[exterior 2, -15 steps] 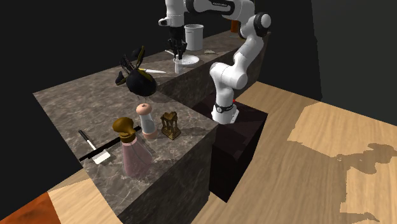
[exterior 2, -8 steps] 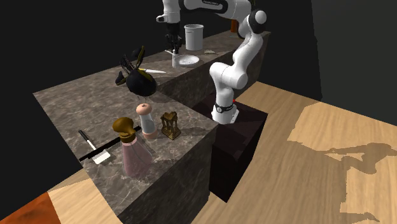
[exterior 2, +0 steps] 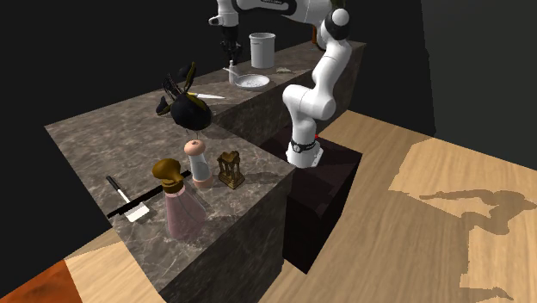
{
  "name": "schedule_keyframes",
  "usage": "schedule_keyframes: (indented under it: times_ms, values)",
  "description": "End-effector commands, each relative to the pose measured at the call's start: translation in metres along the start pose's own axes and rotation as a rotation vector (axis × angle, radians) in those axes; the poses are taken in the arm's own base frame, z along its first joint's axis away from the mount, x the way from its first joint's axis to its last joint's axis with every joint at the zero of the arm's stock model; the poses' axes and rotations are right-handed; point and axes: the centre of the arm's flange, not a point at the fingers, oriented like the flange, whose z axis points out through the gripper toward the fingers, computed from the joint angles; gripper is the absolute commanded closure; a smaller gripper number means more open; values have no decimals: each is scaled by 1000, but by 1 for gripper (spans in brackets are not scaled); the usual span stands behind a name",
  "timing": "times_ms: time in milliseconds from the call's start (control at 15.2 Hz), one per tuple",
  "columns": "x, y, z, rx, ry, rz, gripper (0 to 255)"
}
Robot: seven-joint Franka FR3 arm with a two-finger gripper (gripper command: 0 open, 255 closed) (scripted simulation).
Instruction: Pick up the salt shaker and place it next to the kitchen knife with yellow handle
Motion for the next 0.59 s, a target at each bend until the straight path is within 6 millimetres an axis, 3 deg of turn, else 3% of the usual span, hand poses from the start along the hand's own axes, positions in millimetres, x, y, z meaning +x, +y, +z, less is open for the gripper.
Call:
schedule_keyframes:
  times_ms: [0,528]
  values:
    - [-13,23,2,-1,-1,-1,255]
    - [-68,114,2,-1,-1,-1,255]
